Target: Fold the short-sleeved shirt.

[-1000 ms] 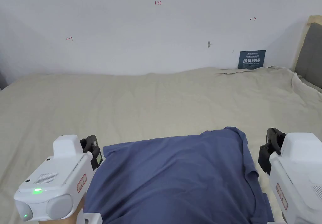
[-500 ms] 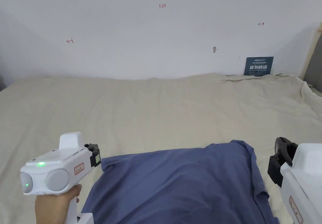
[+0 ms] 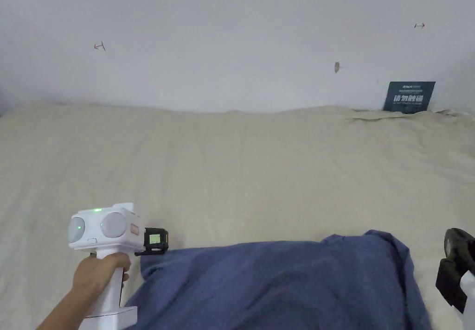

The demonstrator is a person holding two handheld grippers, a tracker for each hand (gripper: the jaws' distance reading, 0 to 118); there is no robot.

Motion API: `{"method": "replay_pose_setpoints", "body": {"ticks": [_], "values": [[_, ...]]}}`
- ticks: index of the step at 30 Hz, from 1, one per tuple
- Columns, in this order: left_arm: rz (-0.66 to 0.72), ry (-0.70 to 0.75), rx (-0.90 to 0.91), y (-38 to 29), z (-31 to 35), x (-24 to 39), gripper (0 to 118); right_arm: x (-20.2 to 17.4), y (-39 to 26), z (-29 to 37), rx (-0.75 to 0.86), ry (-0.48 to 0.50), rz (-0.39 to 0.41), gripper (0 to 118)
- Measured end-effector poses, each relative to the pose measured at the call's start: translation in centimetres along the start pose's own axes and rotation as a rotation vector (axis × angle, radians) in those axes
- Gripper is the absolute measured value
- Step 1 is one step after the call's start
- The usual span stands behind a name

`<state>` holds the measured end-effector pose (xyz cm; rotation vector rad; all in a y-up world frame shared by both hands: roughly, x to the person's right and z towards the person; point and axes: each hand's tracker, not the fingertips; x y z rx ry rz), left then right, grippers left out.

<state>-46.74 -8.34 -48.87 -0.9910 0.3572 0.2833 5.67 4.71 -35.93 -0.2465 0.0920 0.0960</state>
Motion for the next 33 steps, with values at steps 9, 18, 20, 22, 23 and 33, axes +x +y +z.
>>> {"method": "replay_pose_setpoints", "body": {"ticks": [9, 18, 20, 22, 23, 33], "values": [[-0.061, -0.002, -0.166, -1.6, -4.3, 1.6, 51, -0.6, -0.8, -1.5, -0.064, -0.004, 0.017, 1], [-0.067, -0.043, -0.092, -1.9, -2.2, 1.8, 5, 1.2, -0.9, -3.7, -0.115, 0.036, -0.009, 1], [-0.074, -0.056, -0.045, -1.8, -0.7, 1.7, 5, 2.1, -1.0, -5.5, -0.14, 0.057, -0.028, 1], [-0.077, -0.098, 0.007, -1.7, 2.1, 2.0, 5, 2.8, -0.8, -7.7, -0.187, 0.086, -0.049, 1], [-0.088, -0.111, 0.031, -1.5, 3.2, 2.0, 5, 3.2, -0.8, -9.3, -0.221, 0.093, -0.047, 1], [-0.139, -0.158, 0.121, -0.2, 9.4, 2.2, 5, 4.8, -3.9, -25.4, -0.539, 0.117, -0.035, 99]]}}
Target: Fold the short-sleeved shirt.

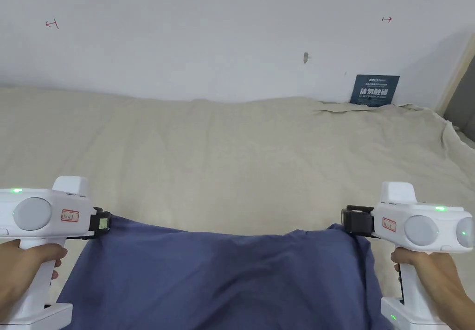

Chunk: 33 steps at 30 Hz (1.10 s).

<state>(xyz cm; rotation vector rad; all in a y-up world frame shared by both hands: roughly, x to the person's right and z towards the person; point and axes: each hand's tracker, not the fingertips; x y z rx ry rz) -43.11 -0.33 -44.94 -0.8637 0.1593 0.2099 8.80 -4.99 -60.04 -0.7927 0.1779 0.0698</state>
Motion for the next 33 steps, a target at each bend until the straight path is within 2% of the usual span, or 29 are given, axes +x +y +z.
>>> {"method": "replay_pose_setpoints", "body": {"ticks": [1, 5, 9, 11, 12, 13, 15, 16, 17, 19, 23, 33], "values": [[-0.008, -0.002, 0.003, 0.2, -0.1, -0.2, 5, 0.2, 0.1, -1.3, -0.03, -0.004, 0.0, 103], [-0.02, -0.006, 0.0, 0.1, -0.1, -0.3, 5, 0.8, -0.4, -5.9, -0.12, -0.048, 0.02, 103], [-0.019, -0.008, -0.006, -0.1, -0.4, -0.6, 5, -0.7, -1.1, -6.3, -0.154, -0.061, 0.081, 102], [-0.014, -0.009, -0.01, -0.2, -0.6, -0.7, 5, -1.4, -1.4, -6.3, -0.168, -0.07, 0.095, 82], [-0.012, -0.009, -0.01, -0.3, -0.6, -0.7, 5, -1.5, -1.5, -6.4, -0.172, -0.065, 0.102, 70], [-0.008, -0.009, -0.012, -0.4, -1.0, -0.8, 5, -1.7, -1.6, -6.6, -0.178, -0.058, 0.102, 49], [-0.006, -0.008, -0.014, -0.6, -1.1, -0.8, 5, -2.0, -1.8, -6.5, -0.19, -0.041, 0.099, 28], [-0.005, -0.008, -0.015, -0.7, -1.1, -0.7, 5, -2.3, -2.0, -6.4, -0.188, -0.04, 0.105, 9], [-0.003, -0.008, -0.015, -0.8, -1.3, -0.9, 5, -2.7, -2.1, -6.2, -0.186, -0.052, 0.122, 2], [-0.001, -0.006, -0.016, -1.0, -1.3, -0.9, 5, -2.8, -2.1, -5.3, -0.167, -0.066, 0.145, 2], [0.008, 0.01, -0.006, -1.2, -1.2, -1.3, 5, -2.2, -1.6, -2.4, -0.105, -0.036, 0.13, 1], [0.099, 0.018, 0.081, -1.2, 3.3, -2.2, 5, 0.6, 1.2, 11.4, 0.117, 0.141, -0.038, 1]]}}
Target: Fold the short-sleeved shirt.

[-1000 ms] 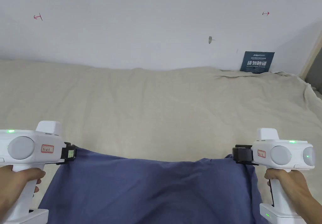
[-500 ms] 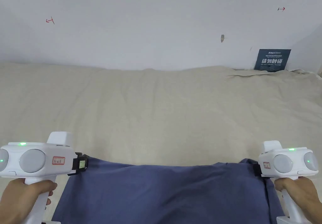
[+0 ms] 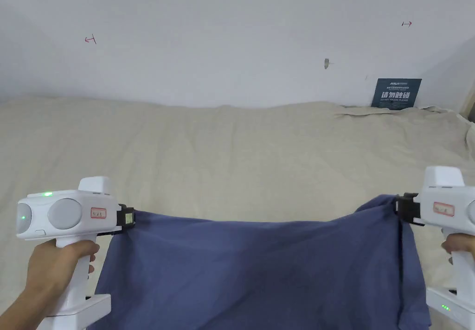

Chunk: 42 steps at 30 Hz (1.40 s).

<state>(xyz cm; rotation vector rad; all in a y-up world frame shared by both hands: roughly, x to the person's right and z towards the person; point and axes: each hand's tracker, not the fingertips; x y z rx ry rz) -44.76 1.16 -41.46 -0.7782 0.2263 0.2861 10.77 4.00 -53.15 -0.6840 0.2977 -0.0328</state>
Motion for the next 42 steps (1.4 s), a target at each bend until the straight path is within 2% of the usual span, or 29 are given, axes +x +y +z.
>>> {"method": "replay_pose_setpoints", "body": {"ticks": [3, 9, 15, 25, 28, 31, 34, 38, 42], "values": [[0.032, 0.006, 0.044, 1.0, 2.3, -0.5, 5, 0.1, 1.8, 3.6, 0.064, 0.03, -0.016, 1], [0.048, 0.025, 0.187, 5.7, 8.9, -0.5, 5, -0.5, 6.9, 9.8, 0.199, 0.034, 0.006, 1], [-0.005, 0.034, 0.333, 12.9, 15.4, 2.0, 5, -2.0, 13.4, 15.1, 0.364, 0.053, 0.025, 1], [-0.054, 0.052, 0.531, 22.4, 23.6, 5.2, 5, -4.3, 23.6, 23.1, 0.611, 0.019, 0.048, 1], [-0.06, 0.071, 0.547, 24.7, 24.5, 5.8, 5, -4.5, 26.2, 24.2, 0.644, 0.013, 0.038, 1], [-0.103, 0.095, 0.591, 26.3, 25.4, 6.7, 5, -5.0, 28.0, 24.7, 0.679, -0.007, 0.065, 1], [-0.084, 0.086, 0.597, 27.2, 25.0, 7.0, 5, -5.1, 28.6, 24.0, 0.678, -0.015, 0.078, 1], [-0.083, 0.098, 0.547, 26.6, 21.8, 6.9, 5, -4.5, 27.1, 21.2, 0.645, -0.033, 0.088, 1], [-0.093, 0.098, 0.485, 24.9, 17.4, 6.5, 5, -3.5, 24.9, 17.1, 0.575, -0.054, 0.064, 1]]}}
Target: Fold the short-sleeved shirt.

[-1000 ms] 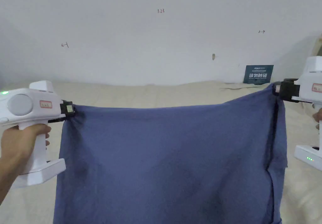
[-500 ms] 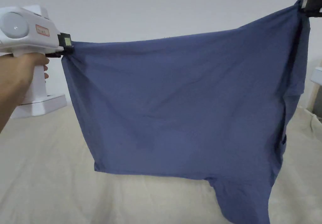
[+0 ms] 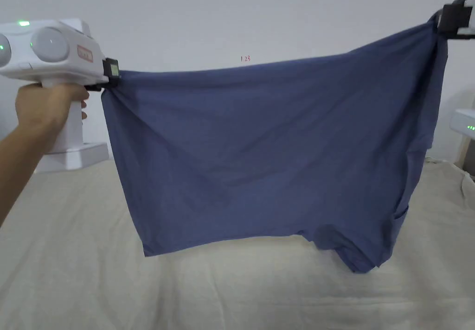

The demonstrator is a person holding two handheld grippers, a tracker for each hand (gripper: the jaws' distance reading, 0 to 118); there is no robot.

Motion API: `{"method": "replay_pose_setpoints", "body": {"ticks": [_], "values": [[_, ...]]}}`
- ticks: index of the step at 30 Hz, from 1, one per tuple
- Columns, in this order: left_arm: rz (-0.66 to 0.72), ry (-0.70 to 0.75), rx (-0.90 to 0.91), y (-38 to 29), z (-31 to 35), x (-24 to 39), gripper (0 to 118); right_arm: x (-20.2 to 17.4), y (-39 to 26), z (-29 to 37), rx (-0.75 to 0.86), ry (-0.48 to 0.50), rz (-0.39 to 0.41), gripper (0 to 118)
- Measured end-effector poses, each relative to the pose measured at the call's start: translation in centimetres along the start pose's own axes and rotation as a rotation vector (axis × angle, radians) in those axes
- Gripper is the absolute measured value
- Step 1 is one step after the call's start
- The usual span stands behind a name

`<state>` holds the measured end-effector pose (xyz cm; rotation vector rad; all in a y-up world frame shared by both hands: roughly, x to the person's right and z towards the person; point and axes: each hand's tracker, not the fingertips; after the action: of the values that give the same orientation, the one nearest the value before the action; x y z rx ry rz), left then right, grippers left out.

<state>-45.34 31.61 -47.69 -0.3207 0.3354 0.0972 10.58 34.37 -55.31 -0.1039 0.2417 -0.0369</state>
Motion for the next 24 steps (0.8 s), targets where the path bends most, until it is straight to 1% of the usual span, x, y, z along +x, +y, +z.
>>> {"method": "replay_pose_setpoints", "body": {"ticks": [5, 10, 14, 17, 24], "values": [[-0.035, 0.002, -0.098, -5.7, -3.6, 0.4, 5, 0.5, -6.4, -2.5, -0.11, -0.019, 0.024, 1], [-0.031, -0.005, -0.194, -11.7, -5.5, 0.2, 5, 1.5, -12.6, -3.9, -0.214, -0.017, 0.0, 1], [-0.052, -0.001, -0.277, -16.3, -6.4, 0.1, 5, 1.9, -16.9, -3.6, -0.282, -0.019, -0.014, 1], [-0.045, -0.001, -0.306, -19.0, -6.8, 0.0, 5, 1.8, -19.4, -3.3, -0.321, -0.021, -0.016, 1], [-0.043, -0.009, -0.392, -24.8, -6.0, -0.3, 5, 1.8, -24.7, -1.2, -0.391, -0.009, -0.041, 1]]}}
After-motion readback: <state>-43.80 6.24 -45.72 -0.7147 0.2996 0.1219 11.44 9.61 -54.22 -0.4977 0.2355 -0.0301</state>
